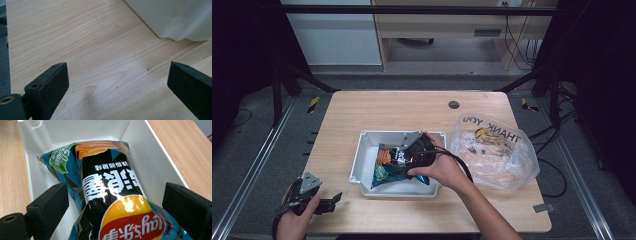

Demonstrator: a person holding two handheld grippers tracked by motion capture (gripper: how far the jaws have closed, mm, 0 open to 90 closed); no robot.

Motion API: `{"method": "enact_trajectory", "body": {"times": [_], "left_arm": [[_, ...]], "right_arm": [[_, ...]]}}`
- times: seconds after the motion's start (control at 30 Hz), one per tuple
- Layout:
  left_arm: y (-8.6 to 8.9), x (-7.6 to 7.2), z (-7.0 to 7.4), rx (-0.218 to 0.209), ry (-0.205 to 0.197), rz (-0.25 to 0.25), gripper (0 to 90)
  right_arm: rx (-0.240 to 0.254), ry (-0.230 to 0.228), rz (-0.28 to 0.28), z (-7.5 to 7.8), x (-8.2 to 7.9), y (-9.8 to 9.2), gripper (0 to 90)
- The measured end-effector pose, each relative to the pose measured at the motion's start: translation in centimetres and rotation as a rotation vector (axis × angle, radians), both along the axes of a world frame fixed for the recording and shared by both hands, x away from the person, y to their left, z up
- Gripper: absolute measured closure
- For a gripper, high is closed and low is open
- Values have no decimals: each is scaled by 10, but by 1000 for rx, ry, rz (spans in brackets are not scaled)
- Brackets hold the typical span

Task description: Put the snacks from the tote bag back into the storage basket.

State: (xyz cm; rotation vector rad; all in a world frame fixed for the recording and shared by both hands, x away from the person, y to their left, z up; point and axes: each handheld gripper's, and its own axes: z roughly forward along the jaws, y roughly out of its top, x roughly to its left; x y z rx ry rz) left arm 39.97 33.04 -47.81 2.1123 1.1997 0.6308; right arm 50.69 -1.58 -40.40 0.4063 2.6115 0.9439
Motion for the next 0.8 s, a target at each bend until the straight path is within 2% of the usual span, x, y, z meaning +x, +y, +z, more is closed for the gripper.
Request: {"method": "enact_trajectory", "body": {"times": [0.13,0.5,0.8], "left_arm": [[1,0,0,-1,1,3,33],[1,0,-1,-1,-1,12,33],[2,1,-1,0,8,16,33]], "right_arm": [[21,-3,-9,4,-3,-4,72],[98,25,-55,14,-8,-21,78],[193,20,-85,28,-14,-31,71]]}}
